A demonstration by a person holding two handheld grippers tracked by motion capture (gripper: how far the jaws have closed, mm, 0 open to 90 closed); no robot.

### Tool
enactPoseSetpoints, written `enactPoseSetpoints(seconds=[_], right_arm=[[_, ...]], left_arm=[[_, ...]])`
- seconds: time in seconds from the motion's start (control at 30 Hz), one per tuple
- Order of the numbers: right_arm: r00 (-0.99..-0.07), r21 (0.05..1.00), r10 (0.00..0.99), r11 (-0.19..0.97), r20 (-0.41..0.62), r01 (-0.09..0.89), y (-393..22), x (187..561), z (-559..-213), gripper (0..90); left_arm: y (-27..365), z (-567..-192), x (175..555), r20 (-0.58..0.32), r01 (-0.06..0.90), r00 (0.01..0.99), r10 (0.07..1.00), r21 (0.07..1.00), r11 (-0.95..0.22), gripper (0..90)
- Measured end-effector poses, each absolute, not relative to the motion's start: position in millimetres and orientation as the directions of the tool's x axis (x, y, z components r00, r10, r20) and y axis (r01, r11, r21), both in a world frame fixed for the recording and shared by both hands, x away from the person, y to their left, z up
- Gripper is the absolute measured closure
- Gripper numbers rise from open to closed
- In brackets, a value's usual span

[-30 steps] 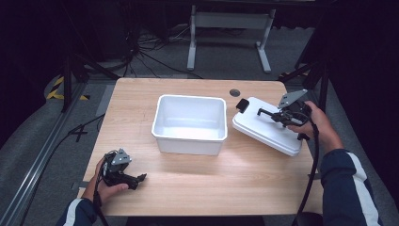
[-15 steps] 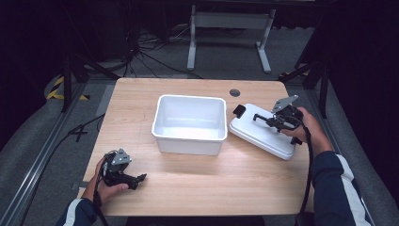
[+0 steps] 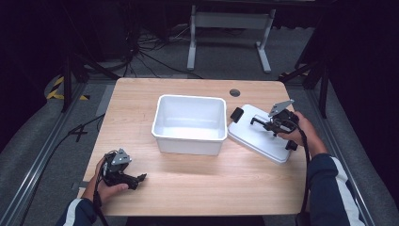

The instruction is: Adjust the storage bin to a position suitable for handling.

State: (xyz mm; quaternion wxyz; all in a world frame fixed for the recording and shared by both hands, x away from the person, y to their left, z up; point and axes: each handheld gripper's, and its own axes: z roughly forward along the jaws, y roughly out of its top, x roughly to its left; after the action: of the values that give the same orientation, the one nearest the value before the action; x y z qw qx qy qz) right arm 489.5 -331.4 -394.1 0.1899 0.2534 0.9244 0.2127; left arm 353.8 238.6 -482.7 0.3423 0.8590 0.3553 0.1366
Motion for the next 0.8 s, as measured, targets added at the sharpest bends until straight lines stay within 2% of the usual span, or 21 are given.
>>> enactPoseSetpoints(seconds=[0.27, 0.33, 0.47, 0.8], right_arm=[[-0.783, 0.512, 0.58, 0.754, -0.225, 0.411, -333.3, 488.2, -394.2, 76.6], [-0.778, 0.54, 0.591, 0.734, -0.21, 0.412, -335.7, 486.5, -391.5, 72.5], [-0.778, 0.568, 0.598, 0.714, -0.192, 0.409, -336.7, 484.7, -388.9, 71.2], [-0.774, 0.558, 0.599, 0.721, -0.206, 0.41, -334.3, 483.2, -387.8, 68.0]], left_arm=[[238.6, -482.8, 353.8, -0.009, 0.517, 0.71, 0.704, 0.685, -0.513, 0.2], [238.6, -482.8, 353.8, -0.009, 0.517, 0.71, 0.704, 0.685, -0.513, 0.2], [238.6, -482.7, 353.8, -0.009, 0.517, 0.71, 0.704, 0.685, -0.513, 0.2], [238.1, -482.9, 354.1, -0.017, 0.521, 0.71, 0.704, 0.686, -0.509, 0.2]])
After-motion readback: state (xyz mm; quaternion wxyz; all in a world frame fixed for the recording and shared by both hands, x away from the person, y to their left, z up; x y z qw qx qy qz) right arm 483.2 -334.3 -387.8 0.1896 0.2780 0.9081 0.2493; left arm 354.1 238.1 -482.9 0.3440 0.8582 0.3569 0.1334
